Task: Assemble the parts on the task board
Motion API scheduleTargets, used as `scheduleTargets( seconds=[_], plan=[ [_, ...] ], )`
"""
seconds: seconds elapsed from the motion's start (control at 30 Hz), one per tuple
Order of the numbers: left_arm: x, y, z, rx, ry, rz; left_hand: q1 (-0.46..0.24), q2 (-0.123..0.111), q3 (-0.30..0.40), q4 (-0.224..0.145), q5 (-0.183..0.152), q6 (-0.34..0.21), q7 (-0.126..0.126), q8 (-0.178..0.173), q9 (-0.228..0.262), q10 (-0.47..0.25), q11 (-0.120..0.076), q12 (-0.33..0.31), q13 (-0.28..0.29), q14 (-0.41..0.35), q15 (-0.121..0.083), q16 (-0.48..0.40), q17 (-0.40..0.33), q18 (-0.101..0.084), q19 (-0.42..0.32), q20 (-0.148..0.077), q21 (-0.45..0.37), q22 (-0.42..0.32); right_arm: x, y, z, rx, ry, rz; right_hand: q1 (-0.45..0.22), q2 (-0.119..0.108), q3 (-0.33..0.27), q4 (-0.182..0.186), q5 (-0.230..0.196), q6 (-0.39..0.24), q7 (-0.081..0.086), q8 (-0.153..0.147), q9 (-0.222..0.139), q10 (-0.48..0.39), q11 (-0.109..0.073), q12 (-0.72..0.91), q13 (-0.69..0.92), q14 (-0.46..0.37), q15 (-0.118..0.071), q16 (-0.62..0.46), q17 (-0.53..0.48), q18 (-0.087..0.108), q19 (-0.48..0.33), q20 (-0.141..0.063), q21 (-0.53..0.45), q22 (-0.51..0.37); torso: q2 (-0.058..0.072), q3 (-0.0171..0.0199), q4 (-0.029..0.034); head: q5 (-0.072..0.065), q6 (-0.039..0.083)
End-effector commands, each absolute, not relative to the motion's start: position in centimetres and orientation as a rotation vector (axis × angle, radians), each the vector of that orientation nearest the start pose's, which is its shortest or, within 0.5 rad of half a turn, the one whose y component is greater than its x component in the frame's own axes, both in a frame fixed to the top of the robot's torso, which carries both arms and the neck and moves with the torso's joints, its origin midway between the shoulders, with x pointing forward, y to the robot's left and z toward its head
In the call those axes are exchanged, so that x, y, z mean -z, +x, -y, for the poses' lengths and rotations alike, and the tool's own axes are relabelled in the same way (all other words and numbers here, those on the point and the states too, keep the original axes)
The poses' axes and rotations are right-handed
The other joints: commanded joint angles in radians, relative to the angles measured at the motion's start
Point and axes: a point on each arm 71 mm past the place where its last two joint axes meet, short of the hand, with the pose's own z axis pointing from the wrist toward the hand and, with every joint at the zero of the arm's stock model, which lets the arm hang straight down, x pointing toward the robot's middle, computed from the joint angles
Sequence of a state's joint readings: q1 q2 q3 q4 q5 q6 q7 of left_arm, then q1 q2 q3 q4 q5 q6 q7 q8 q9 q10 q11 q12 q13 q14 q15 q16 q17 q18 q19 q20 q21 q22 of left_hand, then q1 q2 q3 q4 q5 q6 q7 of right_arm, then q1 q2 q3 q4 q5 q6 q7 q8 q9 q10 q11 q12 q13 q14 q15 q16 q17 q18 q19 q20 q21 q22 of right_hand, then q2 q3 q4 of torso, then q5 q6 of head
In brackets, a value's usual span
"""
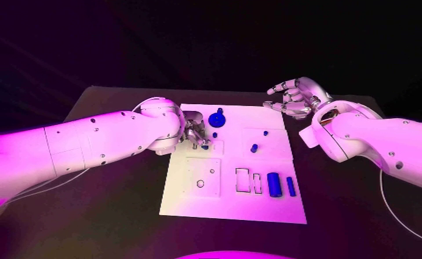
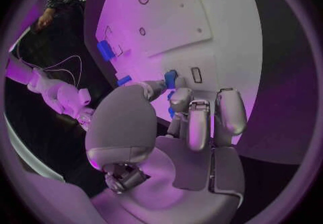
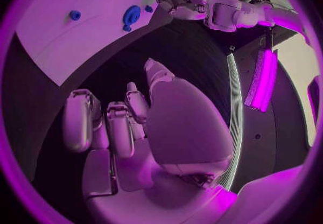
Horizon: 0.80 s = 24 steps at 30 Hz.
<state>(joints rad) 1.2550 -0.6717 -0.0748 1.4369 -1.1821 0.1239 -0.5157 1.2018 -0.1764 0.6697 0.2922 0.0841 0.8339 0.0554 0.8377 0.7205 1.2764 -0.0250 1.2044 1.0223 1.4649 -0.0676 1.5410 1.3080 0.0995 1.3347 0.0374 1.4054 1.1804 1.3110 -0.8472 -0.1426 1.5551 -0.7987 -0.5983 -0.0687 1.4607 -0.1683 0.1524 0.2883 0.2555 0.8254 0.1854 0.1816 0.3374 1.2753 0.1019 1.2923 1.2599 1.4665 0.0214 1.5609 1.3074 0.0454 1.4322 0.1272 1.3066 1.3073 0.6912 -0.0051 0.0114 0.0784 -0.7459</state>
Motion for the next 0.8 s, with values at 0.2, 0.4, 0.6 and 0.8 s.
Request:
scheduleTargets(
  seconds=[0.2, 0.4, 0.6, 0.8],
  plan=[
    [21.63, 49.42, -15.37, 0.389, 0.032, -2.281, 0.006, -0.002, 0.216, -0.210, 0.006, 0.008, -0.006, 0.001, -0.001, 0.007, 0.003, 0.003, 0.000, 0.093, -0.009, 0.005, 0.221, -0.018, 0.005, -0.001, 0.006, 0.001, 16.30, 49.25, 21.19, -0.866, 0.501, -1.577, -0.003, 0.008, 0.006, 0.000, 0.007, 0.002, -0.002, 0.008, -0.001, -0.002, -0.004, 0.002, -0.001, 0.095, 0.002, -0.004, 0.227, 0.018, -0.003, -0.001, -0.003, 0.090, 0.000, 0.0008, 0.0005, -0.001, -0.002],
    [21.71, 49.41, -15.37, 0.387, 0.033, -2.285, 0.004, -0.003, 0.220, -0.211, 0.006, 0.010, -0.006, 0.001, -0.001, 0.008, 0.003, 0.004, 0.001, 0.093, -0.009, 0.004, 0.220, -0.018, 0.006, -0.001, 0.006, 0.002, 16.30, 49.25, 21.17, -0.866, 0.500, -1.577, -0.003, 0.008, 0.006, 0.000, 0.007, 0.002, -0.002, 0.008, -0.001, -0.002, -0.004, 0.002, -0.001, 0.095, 0.002, -0.004, 0.227, 0.018, -0.003, -0.001, -0.003, 0.090, 0.000, 0.0011, 0.0003, -0.001, -0.001],
    [21.80, 49.41, -15.21, 0.386, 0.038, -2.290, 0.004, -0.004, 0.221, -0.212, 0.006, 0.010, -0.006, 0.001, -0.001, 0.008, 0.003, 0.004, 0.001, 0.093, -0.009, 0.004, 0.220, -0.018, 0.005, -0.001, 0.006, 0.001, 16.29, 49.23, 21.15, -0.867, 0.500, -1.576, -0.003, 0.008, 0.006, 0.000, 0.007, 0.002, -0.002, 0.008, -0.001, -0.002, -0.004, 0.002, -0.001, 0.095, 0.002, -0.004, 0.227, 0.018, -0.003, -0.001, -0.003, 0.090, 0.000, 0.0016, -0.0012, 0.000, -0.003],
    [22.00, 49.54, -15.08, 0.379, 0.036, -2.300, -0.010, -0.011, 0.230, -0.214, 0.015, 0.021, -0.008, 0.001, 0.002, 0.020, 0.001, 0.010, 0.010, 0.093, -0.011, 0.004, 0.220, -0.019, 0.010, -0.002, 0.009, 0.008, 16.28, 49.20, 21.20, -0.867, 0.501, -1.575, -0.004, 0.008, 0.008, -0.001, 0.008, 0.002, -0.002, 0.009, -0.002, -0.004, -0.004, 0.001, -0.003, 0.094, 0.002, -0.005, 0.225, 0.018, -0.004, -0.001, -0.005, 0.088, 0.001, 0.0022, -0.0014, 0.000, -0.006]
  ],
)
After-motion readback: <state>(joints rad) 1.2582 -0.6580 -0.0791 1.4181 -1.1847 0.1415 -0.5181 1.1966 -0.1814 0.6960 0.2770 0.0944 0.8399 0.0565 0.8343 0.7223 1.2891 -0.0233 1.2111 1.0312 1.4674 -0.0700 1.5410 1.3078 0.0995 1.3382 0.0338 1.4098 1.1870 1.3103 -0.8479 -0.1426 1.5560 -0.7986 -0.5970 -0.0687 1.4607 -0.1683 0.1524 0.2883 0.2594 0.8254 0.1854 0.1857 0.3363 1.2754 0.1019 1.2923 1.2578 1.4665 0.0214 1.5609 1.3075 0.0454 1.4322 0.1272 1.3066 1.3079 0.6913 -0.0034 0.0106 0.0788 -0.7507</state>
